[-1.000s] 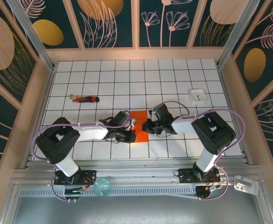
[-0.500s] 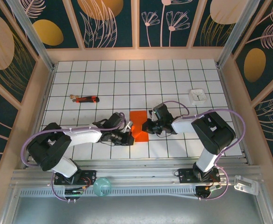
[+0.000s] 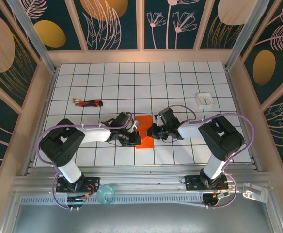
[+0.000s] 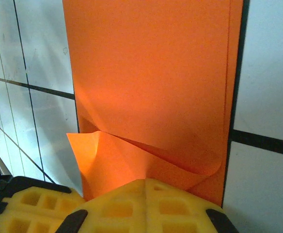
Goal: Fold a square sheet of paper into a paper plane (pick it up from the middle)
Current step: Fold the triangle a second time at the center of the table.
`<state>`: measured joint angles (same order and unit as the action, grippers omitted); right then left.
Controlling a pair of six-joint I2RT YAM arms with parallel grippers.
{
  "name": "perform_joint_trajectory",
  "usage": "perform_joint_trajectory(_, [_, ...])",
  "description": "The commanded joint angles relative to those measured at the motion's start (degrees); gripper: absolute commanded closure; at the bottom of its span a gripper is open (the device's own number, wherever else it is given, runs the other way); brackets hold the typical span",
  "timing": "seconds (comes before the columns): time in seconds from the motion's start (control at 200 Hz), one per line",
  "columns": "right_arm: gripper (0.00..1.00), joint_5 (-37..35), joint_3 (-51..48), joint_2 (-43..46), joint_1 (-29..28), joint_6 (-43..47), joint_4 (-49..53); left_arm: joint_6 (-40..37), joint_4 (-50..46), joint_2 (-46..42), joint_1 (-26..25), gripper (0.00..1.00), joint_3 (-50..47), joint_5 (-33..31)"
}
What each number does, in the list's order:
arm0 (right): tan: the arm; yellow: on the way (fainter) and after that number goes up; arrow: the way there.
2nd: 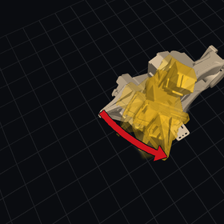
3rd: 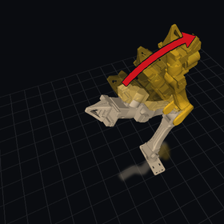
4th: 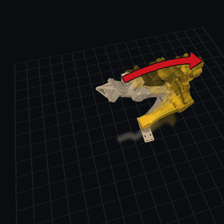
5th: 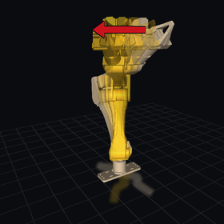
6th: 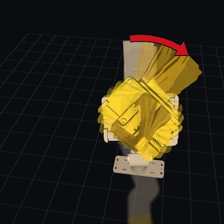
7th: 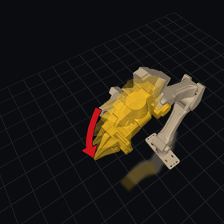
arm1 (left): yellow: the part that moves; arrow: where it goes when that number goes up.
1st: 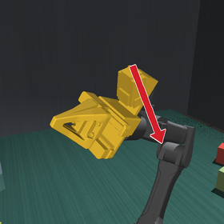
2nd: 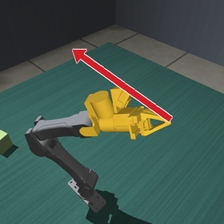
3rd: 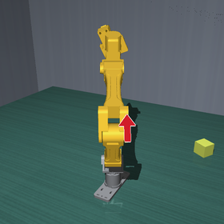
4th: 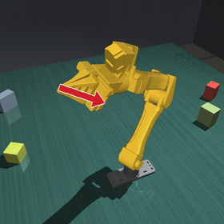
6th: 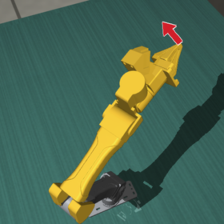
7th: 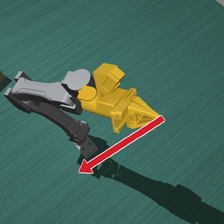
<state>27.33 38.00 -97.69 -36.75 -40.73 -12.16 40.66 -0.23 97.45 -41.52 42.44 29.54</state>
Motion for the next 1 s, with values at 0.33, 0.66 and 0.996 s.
perform_joint_trajectory(0.33, [1.0, -6.5, -0.8, -3.0, 0.5, 2.1, 9.4, -5.5, -6.1, 2.5, 0.2, 1.0, -3.3, -2.3])
perform_joint_trajectory(0.66, [0.94, -2.0, 4.4, 3.9, 0.4, 2.6, 7.1, -4.5, -5.8, 2.1, 0.2, 1.0, -7.5, -3.2])
perform_joint_trajectory(0.996, [0.98, -0.8, 0.6, 5.4, -6.1, -5.0, 1.1, -4.6, -5.9, 2.2, 0.3, 1.0, -7.2, -3.4])
